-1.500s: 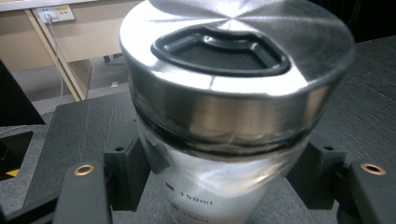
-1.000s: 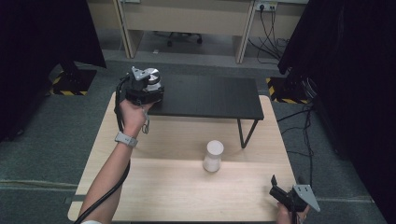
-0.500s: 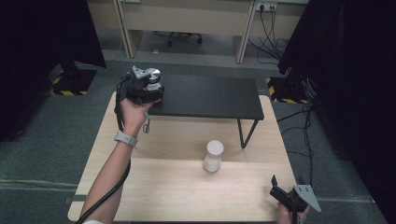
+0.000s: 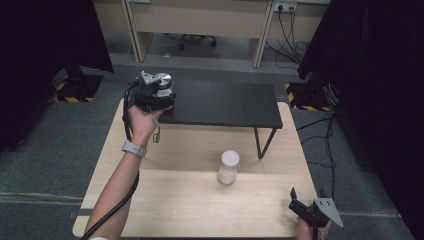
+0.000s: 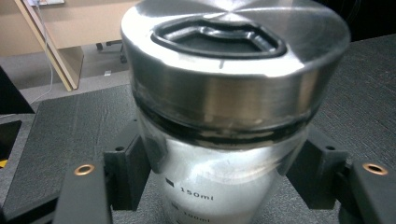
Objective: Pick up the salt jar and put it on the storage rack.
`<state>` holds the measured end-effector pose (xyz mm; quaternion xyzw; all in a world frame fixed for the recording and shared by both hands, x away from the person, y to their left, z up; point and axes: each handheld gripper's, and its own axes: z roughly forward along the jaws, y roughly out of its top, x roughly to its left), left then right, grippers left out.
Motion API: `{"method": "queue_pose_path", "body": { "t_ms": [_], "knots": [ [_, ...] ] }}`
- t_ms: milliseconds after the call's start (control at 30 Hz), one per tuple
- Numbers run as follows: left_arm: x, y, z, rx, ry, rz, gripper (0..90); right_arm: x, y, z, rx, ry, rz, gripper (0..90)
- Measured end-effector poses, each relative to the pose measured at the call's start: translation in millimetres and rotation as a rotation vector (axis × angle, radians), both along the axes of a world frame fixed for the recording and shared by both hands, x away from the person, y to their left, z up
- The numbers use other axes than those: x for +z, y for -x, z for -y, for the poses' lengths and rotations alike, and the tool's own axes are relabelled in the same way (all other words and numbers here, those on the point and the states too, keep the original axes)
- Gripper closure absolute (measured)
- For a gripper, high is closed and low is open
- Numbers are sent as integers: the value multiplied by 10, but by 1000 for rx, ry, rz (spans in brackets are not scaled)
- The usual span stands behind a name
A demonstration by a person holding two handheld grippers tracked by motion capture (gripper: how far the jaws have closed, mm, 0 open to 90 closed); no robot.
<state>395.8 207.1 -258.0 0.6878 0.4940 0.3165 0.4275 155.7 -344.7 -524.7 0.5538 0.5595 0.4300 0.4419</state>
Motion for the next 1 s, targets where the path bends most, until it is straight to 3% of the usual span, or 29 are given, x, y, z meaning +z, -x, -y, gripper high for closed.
{"method": "queue_pose_path", "body": {
  "t_ms": [33, 133, 300, 633, 1000],
  "knots": [
    [-10, 6, -8, -4, 1, 3, 298, 1, 2, 1, -1, -3, 0, 3],
    [-35, 48, -26, -26, 33, 12, 155, -3, 8, 1, -2, -5, 3, 3],
    [-27, 141, 76, -9, 4, 30, 9, -4, 10, -3, -3, -6, 4, 3],
    [-14, 313, 32, -10, 28, 30, 0, -7, 16, -3, 4, 6, 5, 3],
    [-157, 774, -134, 23, 17, 59, 0, 6, 13, 13, 29, 24, -6, 3]
  ]
}}
